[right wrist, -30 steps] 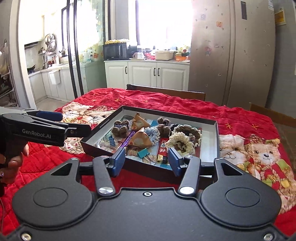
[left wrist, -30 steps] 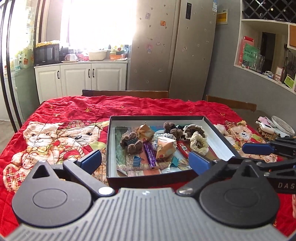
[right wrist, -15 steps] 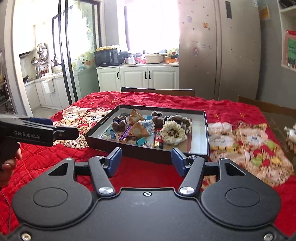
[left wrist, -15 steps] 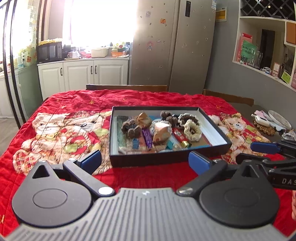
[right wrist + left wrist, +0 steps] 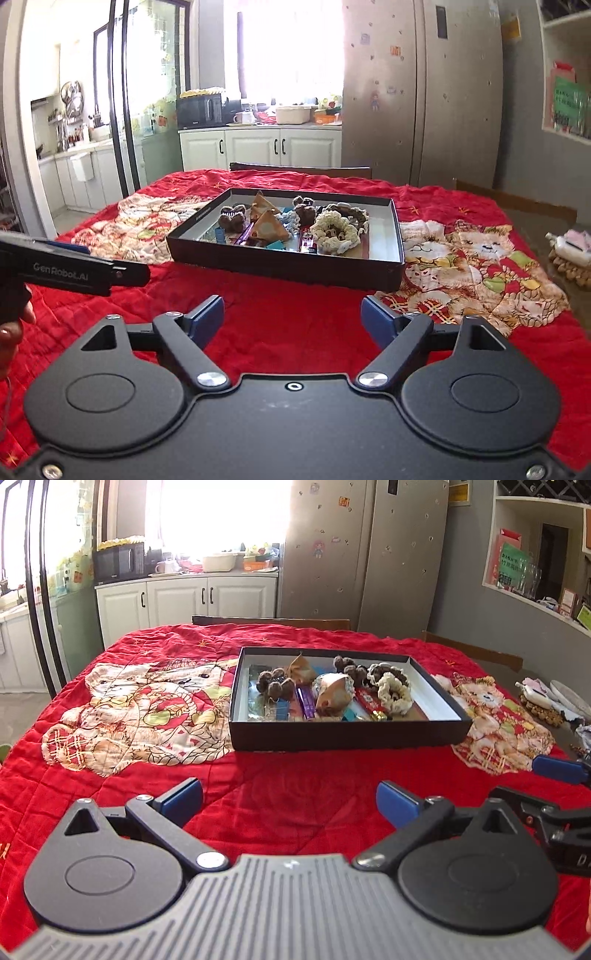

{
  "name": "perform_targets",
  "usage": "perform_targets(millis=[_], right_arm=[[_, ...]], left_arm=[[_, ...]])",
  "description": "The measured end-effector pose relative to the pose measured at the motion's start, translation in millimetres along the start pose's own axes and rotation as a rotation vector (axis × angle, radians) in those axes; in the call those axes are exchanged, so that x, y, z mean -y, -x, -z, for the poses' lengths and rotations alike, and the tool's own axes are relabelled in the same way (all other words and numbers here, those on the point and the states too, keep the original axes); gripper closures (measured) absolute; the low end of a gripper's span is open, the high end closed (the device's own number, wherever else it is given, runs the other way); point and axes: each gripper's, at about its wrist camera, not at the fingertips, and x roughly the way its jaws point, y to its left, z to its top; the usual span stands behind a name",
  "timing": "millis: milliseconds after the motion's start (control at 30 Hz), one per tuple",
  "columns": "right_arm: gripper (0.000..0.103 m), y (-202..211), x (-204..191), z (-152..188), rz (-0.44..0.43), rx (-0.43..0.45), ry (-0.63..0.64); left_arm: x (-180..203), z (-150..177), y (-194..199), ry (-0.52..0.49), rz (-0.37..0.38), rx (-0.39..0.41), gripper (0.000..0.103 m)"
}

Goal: Organize objects

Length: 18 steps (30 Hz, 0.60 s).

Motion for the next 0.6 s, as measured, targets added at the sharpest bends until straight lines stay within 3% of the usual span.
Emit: perform_targets(millis=[267,600], right_arm=[[0.020,-1.7,-16.6,16.1,0.009,-0.020,0.013],[0.012,-8.2,-5.2,31.3,0.030,-0.054,-0.069]], left_arm=[[7.7,13.6,5.9,-0.003,-0.019,0.020,0.000],[9.6,26.5,-1.3,0.012,-0.034,-0.010,0.000]])
